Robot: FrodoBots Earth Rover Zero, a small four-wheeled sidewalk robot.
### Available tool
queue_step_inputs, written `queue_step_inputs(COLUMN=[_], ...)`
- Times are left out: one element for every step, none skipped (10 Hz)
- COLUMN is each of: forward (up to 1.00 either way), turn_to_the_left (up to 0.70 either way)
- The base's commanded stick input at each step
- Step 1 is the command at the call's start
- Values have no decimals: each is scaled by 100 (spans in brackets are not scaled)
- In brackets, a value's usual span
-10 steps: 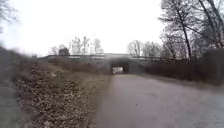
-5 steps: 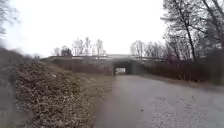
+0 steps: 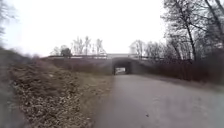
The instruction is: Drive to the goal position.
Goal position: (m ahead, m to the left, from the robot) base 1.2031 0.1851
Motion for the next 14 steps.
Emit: queue_step_inputs(forward=[45, 45, 45, 45, 45, 45, 45, 45, 45, 45, 37, 26, 16, 5], turn_to_the_left=[-2, -2, -3, -25, -25, -26, -26, -26, -27, -27, -30, -35, -39, -43])
